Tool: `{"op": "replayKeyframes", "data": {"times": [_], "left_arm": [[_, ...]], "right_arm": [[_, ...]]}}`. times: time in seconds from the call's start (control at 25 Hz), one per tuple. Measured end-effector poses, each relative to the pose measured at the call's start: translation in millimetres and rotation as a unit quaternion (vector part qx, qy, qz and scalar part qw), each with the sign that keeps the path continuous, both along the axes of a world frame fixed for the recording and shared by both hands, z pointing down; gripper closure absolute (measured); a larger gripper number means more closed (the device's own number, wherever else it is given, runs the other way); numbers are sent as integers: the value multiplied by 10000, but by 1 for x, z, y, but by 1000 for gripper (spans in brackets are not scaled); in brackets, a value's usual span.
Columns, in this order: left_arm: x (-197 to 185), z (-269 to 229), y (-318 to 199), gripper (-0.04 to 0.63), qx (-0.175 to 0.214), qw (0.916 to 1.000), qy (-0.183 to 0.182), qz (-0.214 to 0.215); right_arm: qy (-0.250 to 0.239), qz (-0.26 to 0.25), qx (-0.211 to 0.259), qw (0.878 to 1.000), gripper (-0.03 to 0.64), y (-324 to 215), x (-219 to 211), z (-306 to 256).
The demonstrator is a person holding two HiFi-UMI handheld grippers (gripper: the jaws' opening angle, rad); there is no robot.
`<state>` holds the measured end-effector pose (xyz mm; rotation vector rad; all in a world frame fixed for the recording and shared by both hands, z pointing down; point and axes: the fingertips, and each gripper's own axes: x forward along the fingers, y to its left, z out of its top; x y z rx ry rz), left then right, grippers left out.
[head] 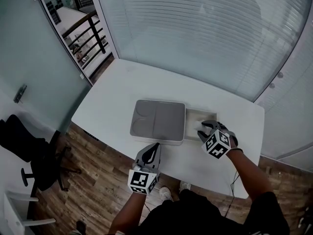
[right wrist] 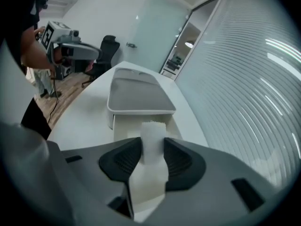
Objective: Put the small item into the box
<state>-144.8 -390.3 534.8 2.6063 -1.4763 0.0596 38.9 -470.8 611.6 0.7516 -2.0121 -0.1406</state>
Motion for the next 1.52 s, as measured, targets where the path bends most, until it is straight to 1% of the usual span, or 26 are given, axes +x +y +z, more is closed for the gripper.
{"op": "replayKeyframes", "data": {"times": [0.08, 0.2, 0.32, 0.44, 0.56, 0.68, 0.76, 0.88, 1.0, 1.08, 1.16, 1.24, 1.32, 1.44, 1.52], "left_arm": [[3, 3, -3, 584, -27, 10000, -8, -5], [9, 9, -6, 584, -121, 9999, 14, 18], [14, 13, -5, 584, -191, 9998, 16, 30], [10, 14, -6, 584, -196, 9998, -25, -46], [1, 14, -7, 584, -212, 9996, -14, -166], [-7, 16, -7, 584, -261, 9994, -62, -223], [-9, 16, -6, 584, -293, 9992, -71, -267], [-5, 11, -7, 584, -236, 9993, -98, -269], [0, 3, -10, 584, -144, 9996, -131, -219], [1, -3, -12, 584, -107, 9996, -132, -216], [5, -8, -13, 584, -70, 9997, -127, -197], [11, -13, -15, 584, -8, 9998, -146, -137], [16, -19, -18, 584, 79, 9997, -192, -115], [15, -31, -24, 584, 240, 9990, -277, -249], [16, -36, -26, 584, 357, 9983, -381, -262]], "right_arm": [[403, -300, -229, 9985, 459, -4, 0, 17], [962, -693, -499, 9917, 457, -8, 1, 40], [1283, -913, -646, 9854, 457, -12, 1, 53], [1423, -1026, -875, 9806, 457, -11, -2, 62], [1465, -1102, -1070, 9772, 454, -10, -5, 66], [1400, -1108, -1182, 9768, 451, -11, -9, 64], [1279, -1108, -1170, 9786, 438, -11, -11, 58], [855, -1080, -930, 9861, 408, -11, -11, 37], [19, -797, -546, 9953, 411, -2, -13, -1], [-565, -556, -292, 9964, 415, 7, -17, -28], [-1090, -310, -11, 9936, 429, 15, -18, -51], [-1555, -47, 310, 9873, 446, 22, -16, -72], [-1985, 229, 646, 9777, 459, 29, -12, -93], [-2648, 616, 1008, 9571, 492, 43, -4, -119], [-3036, 839, 1244, 9409, 539, 53, 1, -128]]}}
